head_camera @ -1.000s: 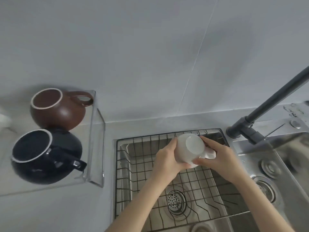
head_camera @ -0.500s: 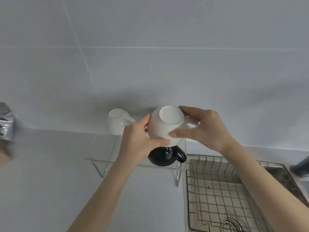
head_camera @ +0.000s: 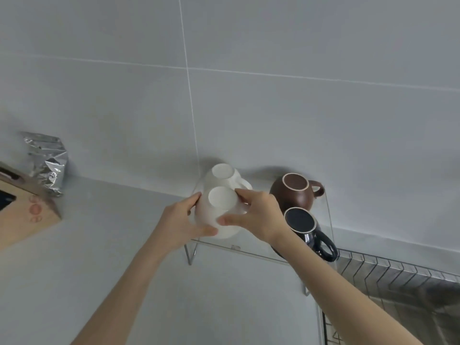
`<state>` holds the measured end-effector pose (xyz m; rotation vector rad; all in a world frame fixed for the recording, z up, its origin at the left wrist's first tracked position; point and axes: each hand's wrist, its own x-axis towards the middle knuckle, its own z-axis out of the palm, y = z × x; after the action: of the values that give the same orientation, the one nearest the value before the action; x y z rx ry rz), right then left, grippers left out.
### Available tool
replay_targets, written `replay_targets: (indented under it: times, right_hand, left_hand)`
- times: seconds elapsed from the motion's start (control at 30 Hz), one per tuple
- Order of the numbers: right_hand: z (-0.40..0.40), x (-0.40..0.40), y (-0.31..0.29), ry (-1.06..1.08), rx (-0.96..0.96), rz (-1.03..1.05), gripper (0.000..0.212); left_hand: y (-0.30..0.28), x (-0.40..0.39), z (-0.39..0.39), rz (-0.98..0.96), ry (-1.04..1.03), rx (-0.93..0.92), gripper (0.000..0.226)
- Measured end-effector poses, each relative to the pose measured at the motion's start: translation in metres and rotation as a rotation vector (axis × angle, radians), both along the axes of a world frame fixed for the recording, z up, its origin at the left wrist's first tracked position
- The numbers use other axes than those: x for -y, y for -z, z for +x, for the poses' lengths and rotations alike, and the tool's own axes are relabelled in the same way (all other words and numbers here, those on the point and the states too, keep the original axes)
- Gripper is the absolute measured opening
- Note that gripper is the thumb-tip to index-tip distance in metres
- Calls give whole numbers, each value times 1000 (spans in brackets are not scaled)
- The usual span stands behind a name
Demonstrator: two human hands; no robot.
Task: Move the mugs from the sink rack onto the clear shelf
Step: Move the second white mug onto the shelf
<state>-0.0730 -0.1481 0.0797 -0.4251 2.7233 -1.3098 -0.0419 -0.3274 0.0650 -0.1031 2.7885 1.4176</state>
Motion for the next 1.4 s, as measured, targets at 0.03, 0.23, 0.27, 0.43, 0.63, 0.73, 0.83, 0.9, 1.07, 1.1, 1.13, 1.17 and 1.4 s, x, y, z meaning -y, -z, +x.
replay_targets:
  times: [0.03,0.23,0.27,0.43,0.63,0.73,0.83,0.9,1.07,1.1,1.13,1.17,1.4]
  right_hand:
    - [-1,3,3,1,6,5,40]
    - [-1,20,12,19,23,31,45]
    - [-2,22,13,26,25,41,46]
    - [-2,31,17,37,41,76,44]
    - [-2,35,18,45,8,114,47]
    - [-2,36,20,47,-1,127,48]
    - [-1,37,21,47,-7,131,47]
    - [0,37,21,36,7,123,47]
    - [15,18,28,82,183,-263,53]
    - [24,13,33,158,209,-420,49]
    - [34,9,40,223,232,-577,46]
    - [43,8,47,272,256,-702,44]
    - [61,19,51,284,408,-936,73]
  left_hand:
    - [4,4,0,-17,7,7,90]
    - [15,22,-4,-45,39,28,99]
    - [17,25,-5,-62,46,35,101]
    - [28,35,-8,-59,68,39,96]
    - [40,40,-10,-9,55,15,98]
    - [46,38,-3,110,35,26,106]
    - [52,35,2,221,9,13,107]
    - [53,34,2,241,2,14,106]
    - [41,35,3,252,17,18,99]
    - [35,35,2,290,2,16,87]
    - [31,34,2,345,-15,16,67]
    - [27,33,1,406,-27,24,45]
    - [33,21,3,488,-99,14,58]
